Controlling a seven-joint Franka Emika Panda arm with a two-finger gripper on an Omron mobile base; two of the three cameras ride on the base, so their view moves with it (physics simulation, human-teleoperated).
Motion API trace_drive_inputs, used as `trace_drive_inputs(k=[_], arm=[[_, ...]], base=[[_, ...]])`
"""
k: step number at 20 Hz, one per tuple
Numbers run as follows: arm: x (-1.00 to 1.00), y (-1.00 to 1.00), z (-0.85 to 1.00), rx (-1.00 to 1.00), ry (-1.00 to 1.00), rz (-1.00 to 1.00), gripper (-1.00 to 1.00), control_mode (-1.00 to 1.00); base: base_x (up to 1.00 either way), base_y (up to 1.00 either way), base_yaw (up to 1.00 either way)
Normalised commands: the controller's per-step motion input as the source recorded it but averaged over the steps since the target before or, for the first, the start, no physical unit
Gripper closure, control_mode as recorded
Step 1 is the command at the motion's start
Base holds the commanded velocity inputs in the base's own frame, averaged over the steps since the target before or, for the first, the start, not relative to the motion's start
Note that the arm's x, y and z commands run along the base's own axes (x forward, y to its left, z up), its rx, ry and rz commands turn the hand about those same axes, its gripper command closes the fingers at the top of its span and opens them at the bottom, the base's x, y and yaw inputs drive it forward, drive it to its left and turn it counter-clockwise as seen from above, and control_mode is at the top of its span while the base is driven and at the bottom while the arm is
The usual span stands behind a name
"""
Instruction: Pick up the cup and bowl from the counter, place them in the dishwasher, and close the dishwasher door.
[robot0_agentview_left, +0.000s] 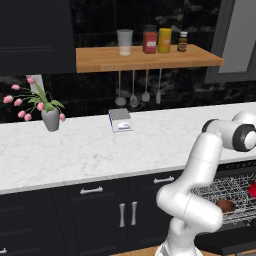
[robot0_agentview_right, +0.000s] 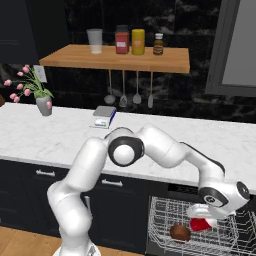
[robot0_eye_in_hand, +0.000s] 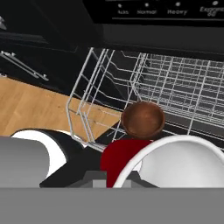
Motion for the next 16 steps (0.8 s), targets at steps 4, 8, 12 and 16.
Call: trace_drive_inputs(k=[4,8,12,16], arm=[[-0.08,0.00,-0.65,0.00,-0.09,0.00,1.00,-1.00],[-0.21,0.00,-0.39,0.00,-0.27,0.00,1.00,-1.00],[-0.14,0.00,-0.17,0.00,-0.32,0.00,1.00,-1.00],[0.13,0.00,-0.12,-0.04,-0.08,-0.08,1.00,-1.00]], base=[[0.00,0.00,0.00],[0.00,0.00,0.00],[0.00,0.00,0.00],[0.00,0.00,0.00]])
